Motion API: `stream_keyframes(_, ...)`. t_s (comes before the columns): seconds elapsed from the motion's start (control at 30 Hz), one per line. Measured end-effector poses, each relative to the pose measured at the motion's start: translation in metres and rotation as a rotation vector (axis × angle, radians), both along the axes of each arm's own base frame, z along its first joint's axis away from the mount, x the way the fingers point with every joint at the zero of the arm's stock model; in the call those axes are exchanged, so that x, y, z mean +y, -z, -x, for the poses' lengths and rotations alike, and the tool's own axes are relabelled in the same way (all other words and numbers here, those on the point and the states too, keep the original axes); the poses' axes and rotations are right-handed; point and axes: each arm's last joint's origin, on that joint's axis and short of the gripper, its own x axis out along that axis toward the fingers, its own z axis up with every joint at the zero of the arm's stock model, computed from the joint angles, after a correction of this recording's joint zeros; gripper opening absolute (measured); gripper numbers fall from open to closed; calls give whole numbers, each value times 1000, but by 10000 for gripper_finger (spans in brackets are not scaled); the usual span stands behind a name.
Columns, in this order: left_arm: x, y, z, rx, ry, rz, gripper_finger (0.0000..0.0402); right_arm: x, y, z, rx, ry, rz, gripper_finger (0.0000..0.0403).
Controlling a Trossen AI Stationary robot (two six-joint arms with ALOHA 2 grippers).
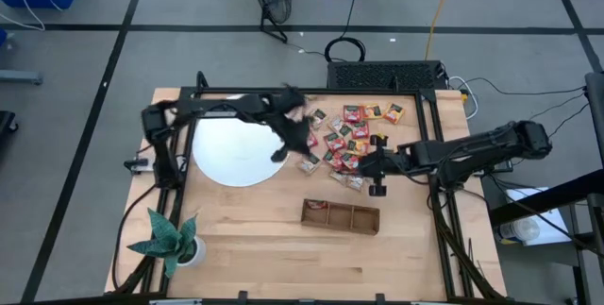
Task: Pick & Place Tea
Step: Put the red tea bag into the left section of the wooden organizer
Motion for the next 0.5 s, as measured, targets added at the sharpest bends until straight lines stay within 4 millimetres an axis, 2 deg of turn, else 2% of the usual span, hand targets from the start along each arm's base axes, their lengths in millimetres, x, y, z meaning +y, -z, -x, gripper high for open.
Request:
stream_keyframes(0.13,19,-6,29,-221,-292,-19,4,-17,5,-8,-9,11,-110,68)
stream_keyframes(0.23,21,-5,49,-381,-450,17,16,-29,18,-17,13,59,-182,123)
stream_keyframes(0.37,10,0,61,-525,-459,35,30,-41,43,-26,111,117,-173,193)
stream_keyframes(0.5,3,5,62,-537,-428,4,29,-46,64,-35,159,161,-146,242)
